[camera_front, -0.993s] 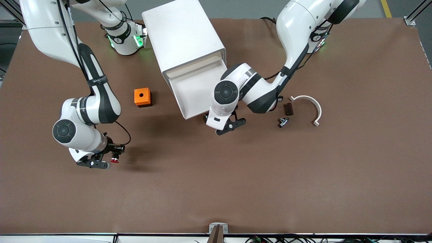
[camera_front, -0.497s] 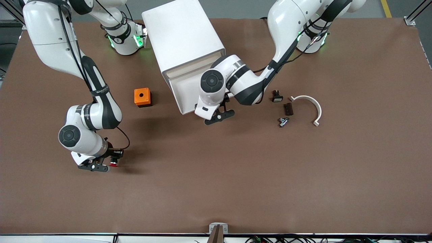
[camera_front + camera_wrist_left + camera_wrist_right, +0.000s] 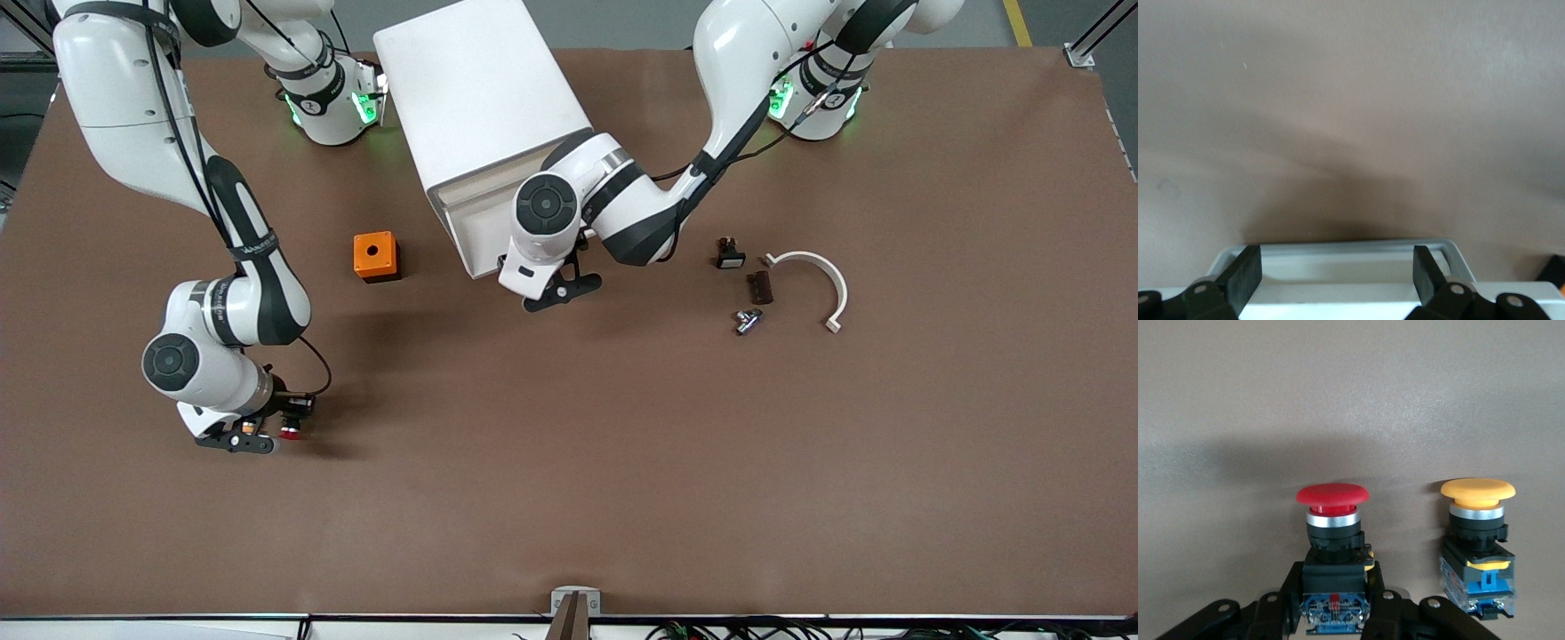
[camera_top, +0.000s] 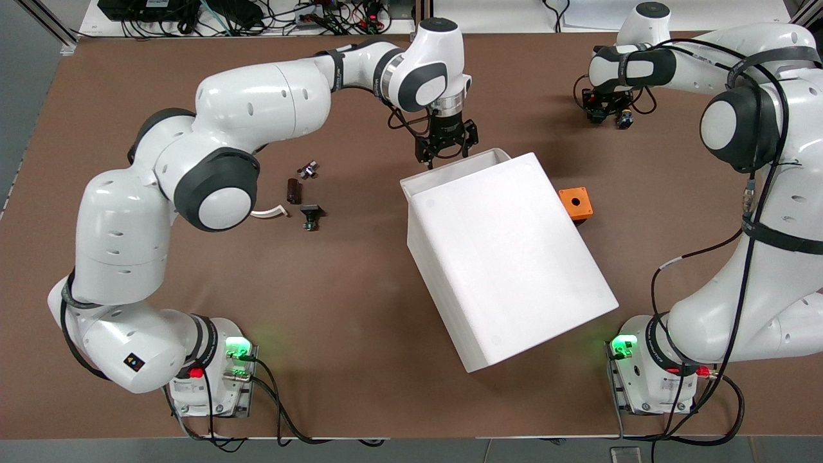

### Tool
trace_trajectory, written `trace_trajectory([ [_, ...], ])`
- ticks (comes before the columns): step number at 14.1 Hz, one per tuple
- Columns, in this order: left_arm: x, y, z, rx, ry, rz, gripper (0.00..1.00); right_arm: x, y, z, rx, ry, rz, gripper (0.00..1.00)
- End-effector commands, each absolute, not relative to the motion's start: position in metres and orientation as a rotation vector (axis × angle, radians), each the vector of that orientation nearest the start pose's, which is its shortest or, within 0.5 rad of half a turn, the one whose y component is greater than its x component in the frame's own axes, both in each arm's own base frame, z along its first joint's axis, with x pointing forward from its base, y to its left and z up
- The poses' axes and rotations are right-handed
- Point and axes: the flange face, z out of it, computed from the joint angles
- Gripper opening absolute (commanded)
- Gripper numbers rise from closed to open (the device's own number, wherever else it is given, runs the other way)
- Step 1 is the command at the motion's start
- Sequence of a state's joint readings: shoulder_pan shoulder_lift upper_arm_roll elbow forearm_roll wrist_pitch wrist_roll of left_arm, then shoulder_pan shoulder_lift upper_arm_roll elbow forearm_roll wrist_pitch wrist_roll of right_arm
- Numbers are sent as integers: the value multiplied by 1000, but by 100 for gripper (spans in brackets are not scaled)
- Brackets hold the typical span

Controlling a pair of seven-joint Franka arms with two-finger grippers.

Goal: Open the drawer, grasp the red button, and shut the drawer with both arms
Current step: 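Push the drawer shut with the left gripper while the right gripper lowers the button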

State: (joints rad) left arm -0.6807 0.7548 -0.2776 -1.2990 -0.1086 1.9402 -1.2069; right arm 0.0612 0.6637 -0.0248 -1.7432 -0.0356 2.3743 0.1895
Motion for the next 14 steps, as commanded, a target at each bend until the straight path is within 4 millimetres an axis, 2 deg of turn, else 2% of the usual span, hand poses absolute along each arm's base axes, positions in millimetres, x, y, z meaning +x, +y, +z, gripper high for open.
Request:
trace_trajectory([
  [1, 436, -585, 307, -3123, -593, 564, 100, 657, 28, 189, -3178, 163, 56, 2],
  [9, 406, -602, 296, -3087, -668, 820, 100, 649, 34, 182, -3175, 152, 69, 2],
  [11, 396, -608, 292, -3077, -666, 863, 100, 649, 34, 183, -3175, 150, 66, 6],
  [12, 393, -610, 292, -3074, -668, 878, 100, 649, 33, 183, -3175, 150, 69, 27],
  [13, 391, -611, 291, -3072, -668, 888, 100, 650, 32, 183, -3175, 155, 67, 71],
  [14, 391, -611, 289, -3068, -671, 894, 100, 650, 31, 183, -3175, 157, 64, 100],
])
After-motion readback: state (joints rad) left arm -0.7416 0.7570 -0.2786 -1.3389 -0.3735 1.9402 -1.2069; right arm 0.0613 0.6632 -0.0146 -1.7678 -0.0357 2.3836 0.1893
